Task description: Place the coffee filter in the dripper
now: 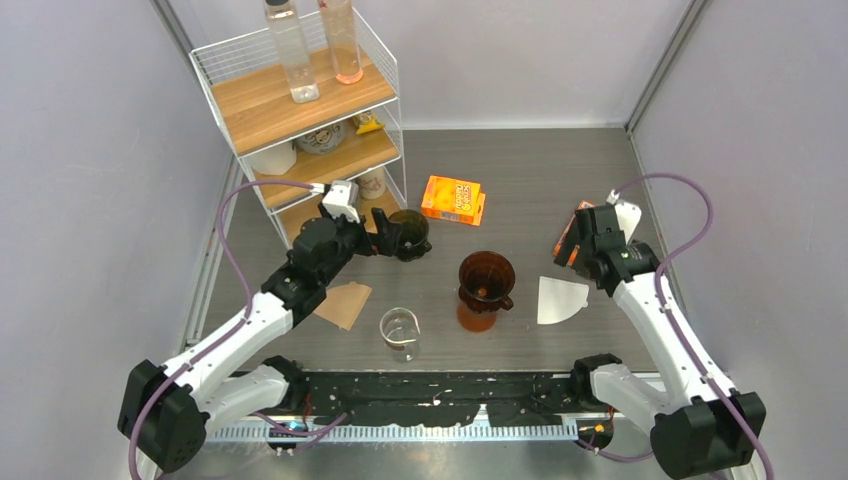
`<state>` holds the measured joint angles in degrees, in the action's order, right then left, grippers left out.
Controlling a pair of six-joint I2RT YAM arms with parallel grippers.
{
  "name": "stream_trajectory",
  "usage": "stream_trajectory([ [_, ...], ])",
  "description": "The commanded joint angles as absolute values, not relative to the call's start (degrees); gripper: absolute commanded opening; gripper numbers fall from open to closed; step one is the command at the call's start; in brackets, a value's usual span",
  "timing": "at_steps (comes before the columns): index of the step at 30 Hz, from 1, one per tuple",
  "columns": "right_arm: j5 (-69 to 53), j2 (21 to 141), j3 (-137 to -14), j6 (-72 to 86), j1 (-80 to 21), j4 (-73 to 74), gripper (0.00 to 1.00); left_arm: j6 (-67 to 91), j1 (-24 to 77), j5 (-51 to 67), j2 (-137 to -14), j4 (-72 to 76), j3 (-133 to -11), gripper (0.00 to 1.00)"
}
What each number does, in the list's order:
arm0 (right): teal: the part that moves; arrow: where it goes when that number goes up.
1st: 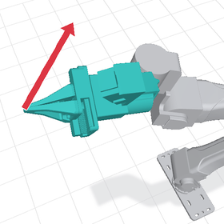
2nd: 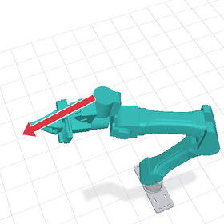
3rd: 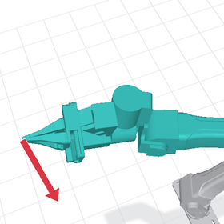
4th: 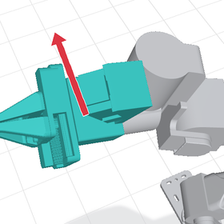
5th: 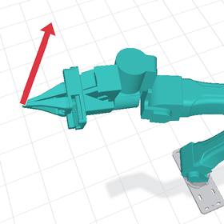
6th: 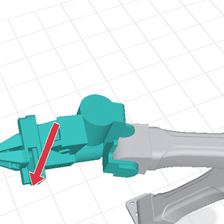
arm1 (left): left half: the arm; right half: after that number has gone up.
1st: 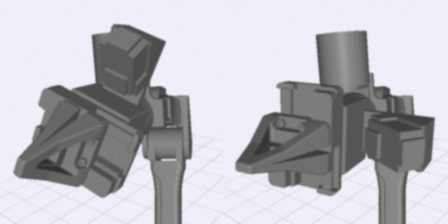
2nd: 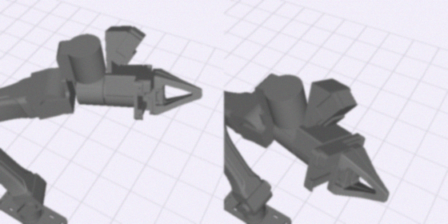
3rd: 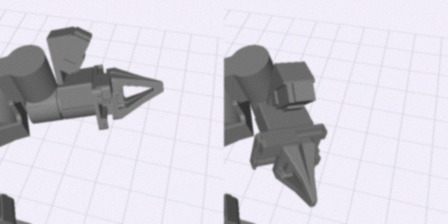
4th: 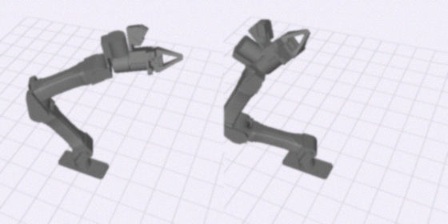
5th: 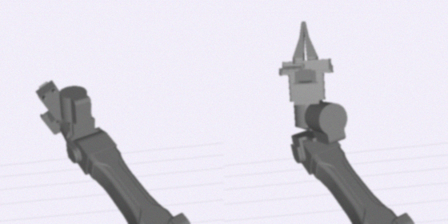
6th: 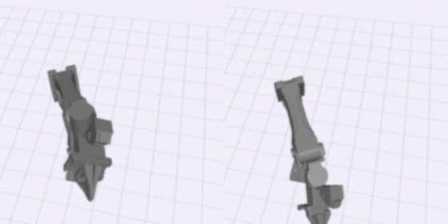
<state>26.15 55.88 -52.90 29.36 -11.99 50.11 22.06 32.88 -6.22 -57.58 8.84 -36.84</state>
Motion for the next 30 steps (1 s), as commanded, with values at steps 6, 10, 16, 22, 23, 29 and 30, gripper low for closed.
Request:
stream_trajectory([
  [6, 20.1, 56.7, -38.8, 34.2, -5.5, 43.5, 0.95, 21.0, 33.0, 1.5, -55.1, 15.4, -35.5, 0.99],
  [10, 16.4, 59.3, -36.7, 35.6, -4.8, 39.7, 0.95, 21.0, 33.0, 1.5, -55.5, 15.0, -35.8, 0.99],
  [16, 16.1, 64.0, -36.1, 36.4, -3.8, 36.3, 0.95, 21.1, 33.0, 0.6, -55.3, 14.8, -35.8, 0.99],
  [22, 15.2, 66.0, -34.2, 37.4, -3.7, 33.0, 0.99, 21.0, 33.0, 0.5, -55.6, 14.5, -36.0, 0.99],
  [23, 15.3, 66.1, -33.9, 37.3, -3.6, 32.7, 1.00, 21.0, 33.0, -0.3, -55.7, 14.5, -36.0, 0.99],
  [29, 16.4, 67.5, -33.0, 37.1, -3.6, 31.9, 0.99, 21.1, 33.0, -1.5, -55.8, 14.2, -36.2, 0.99],
  [30, 16.4, 67.7, -32.8, 37.2, -3.5, 31.5, 0.97, 21.1, 33.0, -1.6, -55.8, 14.2, -36.1, 0.99],
])
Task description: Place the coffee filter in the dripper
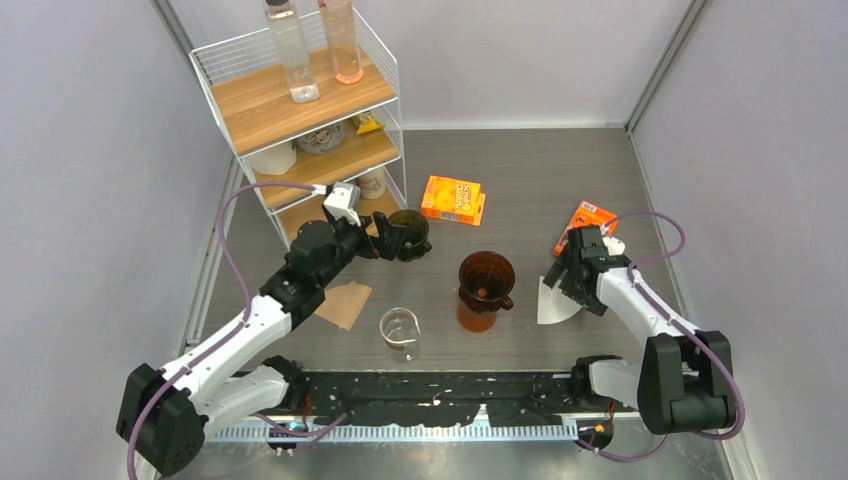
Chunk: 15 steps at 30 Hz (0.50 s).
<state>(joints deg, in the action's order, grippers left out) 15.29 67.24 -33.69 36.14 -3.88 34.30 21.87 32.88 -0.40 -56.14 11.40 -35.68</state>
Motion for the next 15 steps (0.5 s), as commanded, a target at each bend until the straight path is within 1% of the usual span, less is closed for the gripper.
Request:
stream_trajectory([
  [1, 16.2, 67.8, -32.6, 37.3, -3.5, 31.2, 0.96, 21.3, 33.0, -1.8, -55.7, 14.3, -36.1, 0.99],
  [5, 14.6, 68.9, -32.0, 37.4, -3.5, 29.9, 0.93, 21.3, 33.0, -2.5, -55.4, 14.3, -35.8, 0.99],
  [10, 11.9, 69.9, -31.1, 36.6, -3.2, 28.2, 0.91, 21.5, 33.0, -2.8, -55.6, 14.2, -35.9, 0.99],
  [15, 10.5, 70.6, -29.9, 35.9, -2.9, 25.6, 0.82, 21.8, 33.0, -3.2, -55.4, 14.0, -35.9, 0.99],
])
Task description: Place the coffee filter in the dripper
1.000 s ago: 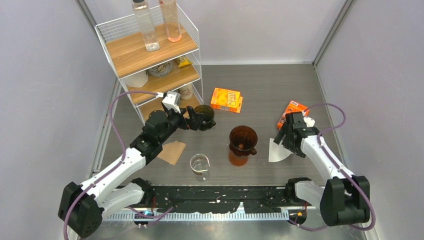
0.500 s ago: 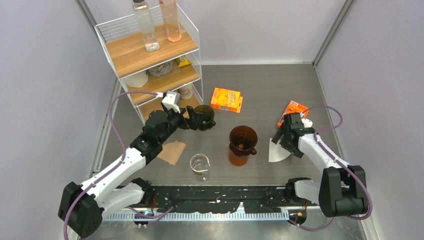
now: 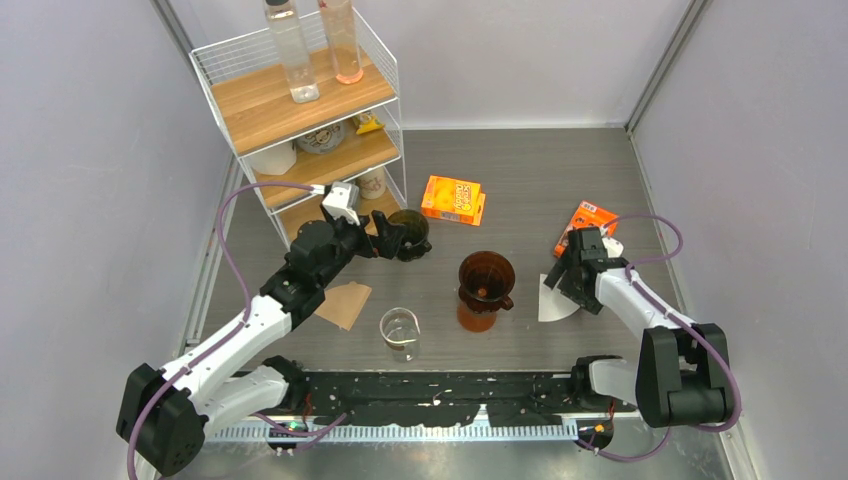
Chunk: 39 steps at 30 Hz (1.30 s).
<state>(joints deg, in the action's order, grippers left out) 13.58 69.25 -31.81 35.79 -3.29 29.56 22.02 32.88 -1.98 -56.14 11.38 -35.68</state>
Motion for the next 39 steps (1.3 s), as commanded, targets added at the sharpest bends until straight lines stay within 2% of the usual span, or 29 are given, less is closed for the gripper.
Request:
stream_trajectory([
  [1, 10.5, 70.8, -29.8, 35.9, -2.9, 25.6, 0.81, 21.9, 33.0, -3.2, -55.3, 13.9, -35.8, 0.99],
  [10, 9.4, 72.6, -29.4, 36.0, -2.7, 24.9, 0.62, 21.4, 33.0, -4.8, -56.2, 12.8, -36.5, 0.99],
  [15, 7.2, 73.0, -30.1, 34.0, -2.6, 23.7, 0.42, 21.4, 33.0, -5.2, -56.1, 12.8, -36.4, 0.99],
  [17, 7.0, 73.1, -30.3, 33.7, -2.7, 23.6, 0.37, 21.4, 33.0, -5.4, -56.1, 12.7, -36.4, 0.99],
  [27, 6.7, 74.0, -30.3, 32.7, -2.6, 22.5, 0.19, 21.5, 33.0, -5.4, -56.4, 12.6, -36.7, 0.99],
  [30, 6.4, 74.2, -30.4, 32.3, -2.6, 22.1, 0.06, 21.5, 33.0, -5.4, -56.3, 12.4, -36.6, 0.99],
  [39, 4.6, 69.0, -33.0, 28.7, -2.7, 22.5, 0.05, 21.5, 33.0, -4.8, -55.8, 12.4, -36.6, 0.99],
])
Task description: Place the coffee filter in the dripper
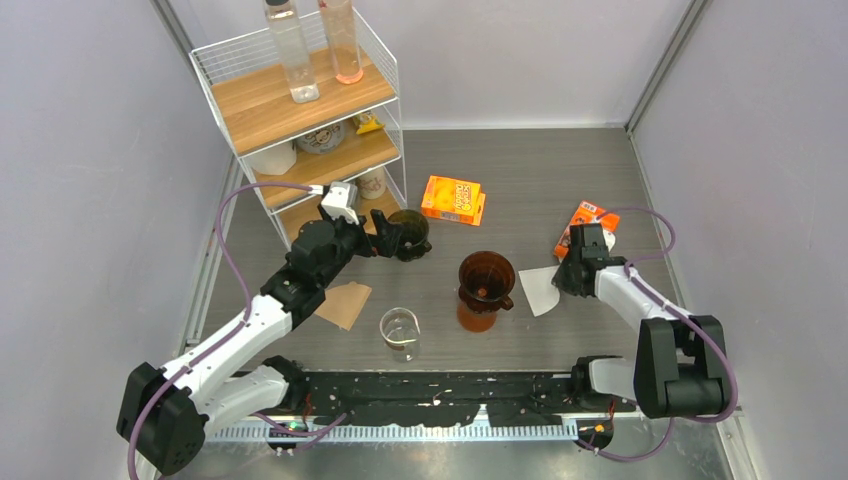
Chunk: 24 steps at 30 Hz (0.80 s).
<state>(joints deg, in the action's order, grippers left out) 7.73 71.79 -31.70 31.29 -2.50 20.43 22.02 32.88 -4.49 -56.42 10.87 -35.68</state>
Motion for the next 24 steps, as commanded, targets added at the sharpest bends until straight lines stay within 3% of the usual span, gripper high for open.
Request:
stream_trajectory([
  [1, 4.2, 67.1, -33.5, 27.5, -2.7, 23.1, 0.05, 21.4, 33.0, -4.6, -55.7, 12.4, -36.6, 0.99],
  [12, 1.2, 49.0, -43.4, 20.7, -2.7, 24.6, 0.05, 21.0, 33.0, 2.6, -53.9, 11.6, -39.1, 0.99],
  [24, -18.0, 48.6, -48.7, 20.6, -8.0, 6.2, 0.05, 19.6, 33.0, 25.3, -56.2, 9.1, -49.2, 0.99],
])
